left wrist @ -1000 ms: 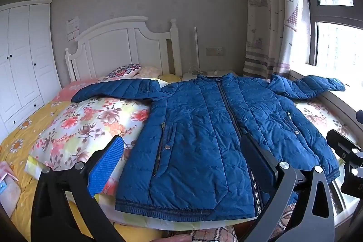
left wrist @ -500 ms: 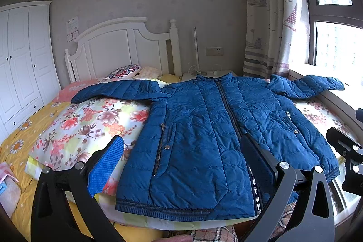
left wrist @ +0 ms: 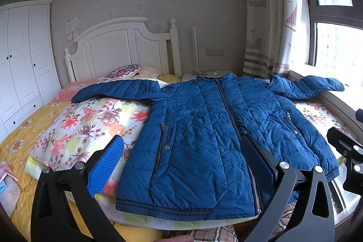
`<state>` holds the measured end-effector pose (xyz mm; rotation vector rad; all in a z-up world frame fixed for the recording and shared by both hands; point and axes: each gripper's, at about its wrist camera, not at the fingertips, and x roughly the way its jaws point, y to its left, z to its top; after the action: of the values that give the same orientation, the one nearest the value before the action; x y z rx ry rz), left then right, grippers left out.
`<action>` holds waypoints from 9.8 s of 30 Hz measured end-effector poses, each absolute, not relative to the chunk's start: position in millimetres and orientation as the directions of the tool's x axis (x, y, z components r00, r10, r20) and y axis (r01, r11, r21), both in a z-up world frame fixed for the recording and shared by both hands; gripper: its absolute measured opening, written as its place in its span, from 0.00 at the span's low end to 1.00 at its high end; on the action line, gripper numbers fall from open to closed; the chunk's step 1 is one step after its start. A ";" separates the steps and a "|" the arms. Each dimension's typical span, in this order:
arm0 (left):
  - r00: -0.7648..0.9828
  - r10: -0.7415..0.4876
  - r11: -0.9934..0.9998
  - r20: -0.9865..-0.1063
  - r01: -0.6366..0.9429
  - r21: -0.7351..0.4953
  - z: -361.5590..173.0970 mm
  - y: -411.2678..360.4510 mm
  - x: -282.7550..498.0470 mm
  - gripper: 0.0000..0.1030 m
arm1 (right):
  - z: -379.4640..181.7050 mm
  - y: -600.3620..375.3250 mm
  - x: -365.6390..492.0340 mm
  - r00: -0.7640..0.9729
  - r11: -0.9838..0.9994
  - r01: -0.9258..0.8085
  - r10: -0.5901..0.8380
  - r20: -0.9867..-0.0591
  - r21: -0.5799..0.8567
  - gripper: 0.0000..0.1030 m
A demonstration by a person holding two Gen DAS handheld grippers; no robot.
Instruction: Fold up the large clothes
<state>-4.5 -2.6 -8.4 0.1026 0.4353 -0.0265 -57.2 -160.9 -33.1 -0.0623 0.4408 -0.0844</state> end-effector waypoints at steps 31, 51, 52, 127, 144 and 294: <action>0.907 -0.005 0.995 -0.422 0.048 0.090 -7.6 -0.5 -5.3 0.96 | -35.3 -151.1 -54.9 0.903 0.996 0.055 -0.081 -0.422 -0.074 0.98; 0.891 -0.006 0.993 -0.455 0.060 0.104 -22.2 -4.6 27.2 0.96 | -42.5 -154.2 -46.0 0.914 0.998 -0.021 -0.003 -0.406 -0.055 0.98; 0.887 -0.009 0.992 -0.461 0.065 0.106 -24.6 -6.2 37.2 0.96 | -44.6 -155.2 -38.5 0.911 0.998 -0.014 -0.015 -0.413 -0.069 0.98; 0.588 -0.007 0.997 -0.809 0.070 0.042 -136.4 -12.7 353.1 0.96 | -137.9 -456.0 321.3 0.776 0.709 0.280 0.230 -0.588 0.647 0.74; 0.588 -0.007 0.997 -0.809 0.069 0.041 -136.0 -13.7 351.8 0.96 | -8.4 -314.9 345.4 0.924 0.940 -0.051 0.173 -0.341 0.337 0.18; 0.547 -0.097 0.985 -0.831 0.173 -0.002 -128.6 -8.9 347.1 0.96 | -138.1 -277.0 305.3 0.658 0.999 0.031 -0.033 -0.752 -0.016 0.72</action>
<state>347.1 -8.9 -128.6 0.0837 0.9793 -0.1600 305.3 -277.0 -138.1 -0.0022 0.8515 -0.0361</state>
